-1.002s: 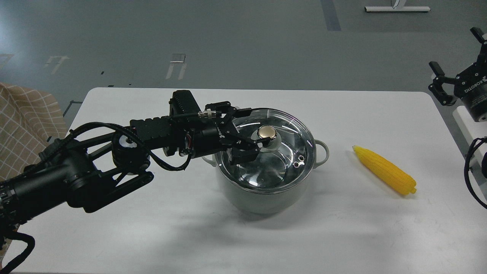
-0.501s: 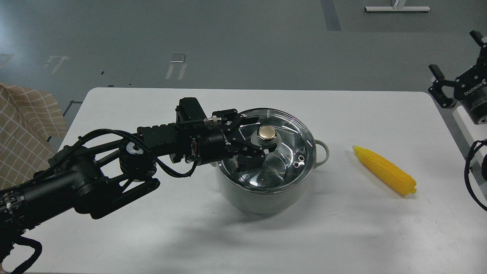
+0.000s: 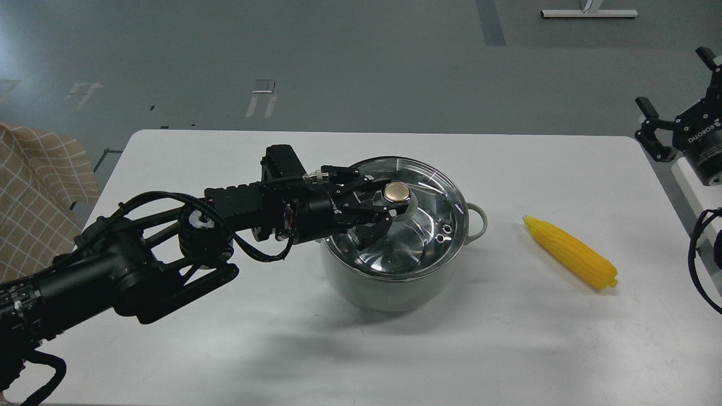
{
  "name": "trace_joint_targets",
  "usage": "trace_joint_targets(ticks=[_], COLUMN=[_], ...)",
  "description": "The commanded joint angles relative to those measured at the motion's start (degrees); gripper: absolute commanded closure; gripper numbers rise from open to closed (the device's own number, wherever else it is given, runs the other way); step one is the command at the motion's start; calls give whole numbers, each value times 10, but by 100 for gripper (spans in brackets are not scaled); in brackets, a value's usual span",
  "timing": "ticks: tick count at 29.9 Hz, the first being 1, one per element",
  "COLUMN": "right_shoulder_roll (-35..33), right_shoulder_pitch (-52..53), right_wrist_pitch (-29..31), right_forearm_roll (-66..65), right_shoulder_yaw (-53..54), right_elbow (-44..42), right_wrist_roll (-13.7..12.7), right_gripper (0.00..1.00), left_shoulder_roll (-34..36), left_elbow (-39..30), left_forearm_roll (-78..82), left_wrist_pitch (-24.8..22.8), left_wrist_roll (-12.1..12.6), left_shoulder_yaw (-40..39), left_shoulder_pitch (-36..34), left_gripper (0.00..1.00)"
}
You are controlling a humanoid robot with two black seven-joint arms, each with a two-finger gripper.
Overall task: Open pot and put corn in
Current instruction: 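Lift the glass lid off the pot with the left gripper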
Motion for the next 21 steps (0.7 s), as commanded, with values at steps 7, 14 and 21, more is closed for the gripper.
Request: trace_joint_targets(ticks=[7, 14, 21], right_shoulder_roll=[-1, -1, -3], right_shoulder_pitch=[-1, -1, -1], right_wrist_pitch=[0, 0, 0], right_forearm_roll=[0, 0, 0], right_shoulder_yaw=[0, 1, 3], right_elbow=[0, 0, 0], right_wrist_roll=[0, 0, 0], right_gripper=[0, 0, 0], left_shoulder_roll=[27, 121, 307], left_elbow=[-35, -91, -135], left_forearm_roll=[0, 0, -15], left_wrist_pitch=[-1, -1, 48], left_wrist_roll=[-2, -12, -45], left_shoulder_yaw=[-10, -44, -57], left_shoulder_pitch=[-13, -27, -10], left_gripper=[92, 92, 92])
